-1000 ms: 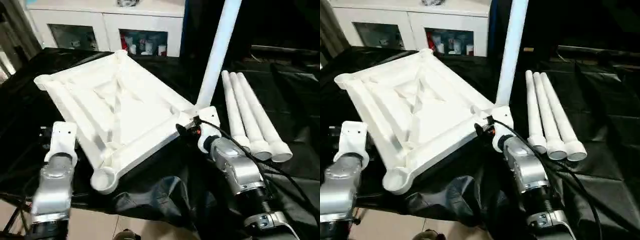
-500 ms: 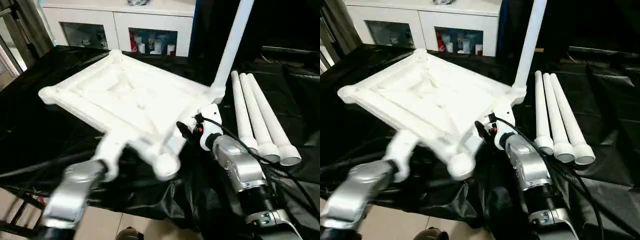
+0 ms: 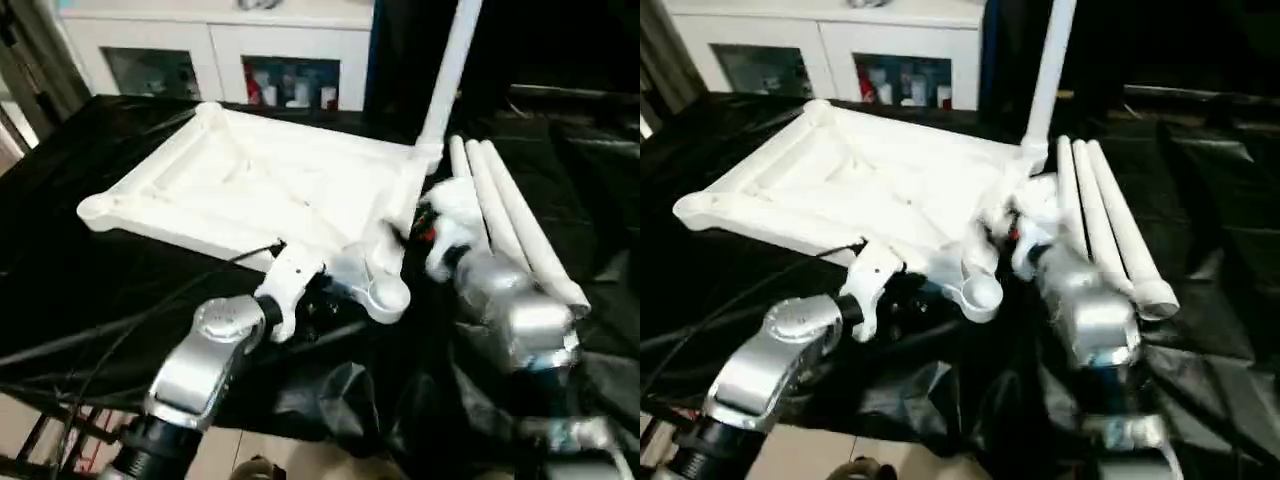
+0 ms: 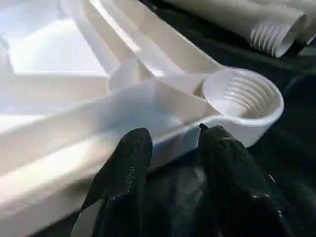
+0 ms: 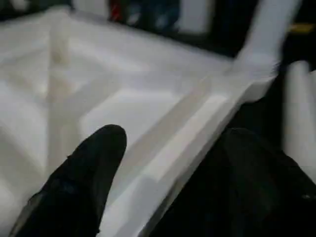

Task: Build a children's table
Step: Rotate table base, then pick table leg

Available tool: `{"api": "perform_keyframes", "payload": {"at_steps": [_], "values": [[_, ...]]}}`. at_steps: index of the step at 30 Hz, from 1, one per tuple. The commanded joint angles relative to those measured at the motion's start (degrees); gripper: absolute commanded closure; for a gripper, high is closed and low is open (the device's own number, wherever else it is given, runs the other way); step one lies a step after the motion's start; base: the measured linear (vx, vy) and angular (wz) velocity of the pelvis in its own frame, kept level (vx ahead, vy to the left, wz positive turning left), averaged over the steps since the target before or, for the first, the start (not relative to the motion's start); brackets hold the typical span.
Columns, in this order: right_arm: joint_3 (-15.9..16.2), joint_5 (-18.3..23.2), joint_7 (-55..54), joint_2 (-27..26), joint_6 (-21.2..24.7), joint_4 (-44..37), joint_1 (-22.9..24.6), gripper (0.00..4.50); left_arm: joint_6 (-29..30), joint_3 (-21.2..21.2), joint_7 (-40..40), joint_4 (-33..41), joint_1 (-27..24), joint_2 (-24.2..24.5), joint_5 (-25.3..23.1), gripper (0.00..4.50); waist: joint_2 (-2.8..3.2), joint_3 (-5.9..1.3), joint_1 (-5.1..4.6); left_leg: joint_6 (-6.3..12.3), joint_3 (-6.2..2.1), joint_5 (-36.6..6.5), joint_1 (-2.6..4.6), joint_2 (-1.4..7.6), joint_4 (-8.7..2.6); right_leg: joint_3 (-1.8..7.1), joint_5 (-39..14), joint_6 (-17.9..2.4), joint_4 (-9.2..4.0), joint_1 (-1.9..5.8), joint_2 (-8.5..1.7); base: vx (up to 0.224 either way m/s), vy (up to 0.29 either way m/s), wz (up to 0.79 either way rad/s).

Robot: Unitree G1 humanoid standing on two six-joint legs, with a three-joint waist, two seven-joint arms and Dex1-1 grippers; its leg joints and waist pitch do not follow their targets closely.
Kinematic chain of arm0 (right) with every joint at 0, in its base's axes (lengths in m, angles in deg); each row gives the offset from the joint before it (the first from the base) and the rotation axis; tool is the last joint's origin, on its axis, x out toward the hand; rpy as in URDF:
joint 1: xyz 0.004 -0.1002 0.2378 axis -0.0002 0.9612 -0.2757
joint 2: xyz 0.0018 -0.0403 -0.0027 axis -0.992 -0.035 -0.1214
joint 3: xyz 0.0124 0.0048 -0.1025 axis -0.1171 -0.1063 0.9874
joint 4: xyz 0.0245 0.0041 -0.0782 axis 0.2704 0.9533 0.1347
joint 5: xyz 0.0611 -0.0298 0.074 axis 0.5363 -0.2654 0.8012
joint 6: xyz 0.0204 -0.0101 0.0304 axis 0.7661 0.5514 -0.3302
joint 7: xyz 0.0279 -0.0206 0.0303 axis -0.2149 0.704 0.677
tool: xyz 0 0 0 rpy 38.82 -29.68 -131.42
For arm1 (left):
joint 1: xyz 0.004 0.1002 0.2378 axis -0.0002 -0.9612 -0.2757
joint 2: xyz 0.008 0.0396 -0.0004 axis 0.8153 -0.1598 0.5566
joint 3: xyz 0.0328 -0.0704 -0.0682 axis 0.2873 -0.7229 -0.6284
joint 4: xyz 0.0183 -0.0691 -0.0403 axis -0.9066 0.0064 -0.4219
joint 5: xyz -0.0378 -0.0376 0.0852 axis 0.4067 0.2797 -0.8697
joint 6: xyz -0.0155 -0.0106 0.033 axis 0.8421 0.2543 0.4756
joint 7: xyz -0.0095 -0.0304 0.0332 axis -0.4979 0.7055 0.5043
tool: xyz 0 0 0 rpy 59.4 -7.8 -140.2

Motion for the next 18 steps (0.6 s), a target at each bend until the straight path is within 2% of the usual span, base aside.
{"api": "perform_keyframes", "payload": {"at_steps": [1,3,4,5,7,8,10,11,12,13,14,15,18], "values": [[-1.66,0.25,-1.87,0.82,2.08,2.2,-2.36,0.55,-0.01,-1.42,-0.88,1.11,2.13,0.8,0.89,2.51,0.19,-4.15,-0.32,-1.5,-1.47,-12.32,1.1,2.93,-4.47,2.95,-11.64,-8.85,-4.24,2.74,-3.98,0.0,0.0,0.0],[-2.7,-0.12,-3.53,1.6,2.86,5.9,-5.2,0.34,-0.4,-1.05,-2.33,1.58,3.49,1.83,1.24,2.51,0.15,-4.21,-0.61,-1.5,-1.37,-11.29,1.06,2.82,-4.28,2.92,-9.84,-9.61,-3.99,2.88,-3.98,0.0,0.0,0.0],[-3.19,-0.09,-4.18,1.96,3.18,8.15,-6.66,0.3,-0.59,-0.56,-3.14,1.81,4.16,2.41,1.16,2.51,-0.13,-4.27,-0.7,-1.25,-1.29,-10.64,0.99,2.8,-4.19,2.96,-9.04,-9.92,-3.98,2.96,-4.05,0.0,0.0,0.0],[-3.31,-0.08,-4.35,2.06,3.25,8.73,-7.04,0.25,-0.64,-0.43,-3.35,1.87,4.33,2.56,1.13,2.51,-0.13,-4.53,-0.7,-0.79,-1.27,-8.75,0.96,2.72,-3.96,2.91,-7.1,-10.68,-3.54,3.08,-4.07,0.0,0.0,0.0],[-3.92,-0.66,-5.72,2.65,5.02,13.37,-10.36,0.14,-0.72,0.35,-4.92,2.25,5.87,3.49,1.01,2.51,-0.39,-4.58,-0.76,-0.21,-1.12,-7.36,0.87,2.65,-3.79,2.89,-5.71,-11.45,-3.41,3.23,-4.07,0.0,0.0,0.0],[-3.96,-1.45,-6.73,2.93,6.45,15.54,-11.94,0.05,-0.57,0.46,-5.37,2.48,6.47,3.81,1.39,2.51,-0.31,-4.65,-0.7,0.06,-1.05,-6.28,0.82,2.62,-3.64,2.9,-4.91,-11.88,-3.26,3.25,-4.06,0.0,0.0,0.0],[-4.34,-2.02,-8.2,3.28,8.04,19.21,-14.21,0.05,2.58,-0.09,-7.73,3.76,7.2,4.09,4.58,2.51,-0.28,-4.67,-0.74,-0.1,-1.01,-5.83,0.85,2.61,-3.55,2.84,-4.71,-12.46,-3.09,3.35,-4.09,0.0,0.0,0.0],[-4.38,-2.06,-8.32,3.31,8.14,19.52,-14.4,0.0,2.94,-0.14,-7.99,3.91,7.26,4.13,4.92,2.18,-0.26,-4.7,-0.68,-0.28,-0.96,-5.5,0.86,2.6,-3.53,2.82,-4.44,-12.71,-2.98,3.35,-4.1,0.0,0.0,0.0],[-5.06,-1.71,-9.2,3.54,8.86,22.94,-16.01,0.0,5.76,0.69,-11.41,6.84,6.97,5.69,7.6,2.18,-0.25,-4.67,-0.63,-0.2,-0.91,-5.66,0.84,2.64,-3.52,2.84,-4.32,-12.74,-3.04,3.31,-4.09,0.0,0.0,0.0],[-5.36,-1.56,-9.64,3.71,9.07,24.93,-16.77,0.0,6.66,1.61,-13.03,8.4,6.69,6.82,8.3,2.15,-0.57,-4.86,-0.55,-0.26,-1.05,-5.32,0.92,2.65,-3.5,2.8,-4.23,-13.28,-2.65,3.51,-4.36,0.0,0.0,0.0],[-5.65,-1.45,-10.16,3.85,8.89,26.82,-17.38,0.0,6.59,2.32,-13.87,9.31,6.43,7.54,8.32,2.15,-0.48,-4.67,-0.61,-0.01,-0.83,-5.71,0.94,2.65,-3.44,2.81,-4.71,-13.16,-2.91,3.19,-4.13,0.0,0.0,0.0],[-5.77,-1.44,-10.42,3.92,8.7,27.66,-17.64,0.0,6.36,2.55,-14.02,9.5,6.35,7.73,8.17,1.87,-0.56,-4.6,-0.66,0.02,-0.79,-5.87,0.86,2.61,-3.43,2.84,-4.97,-13.11,-2.9,3.29,-4.1,0.0,0.0,0.0],[-5.9,-1.44,-10.78,4.11,8.99,29.97,-18.29,0.0,6.05,2.68,-14.07,9.58,6.07,7.84,7.92,1.74,-0.49,-4.55,-0.69,-0.25,-0.79,-6.48,0.82,2.61,-3.42,2.82,-6.1,-12.52,-3.05,3.38,-4.08,0.0,0.0,0.0]]}}
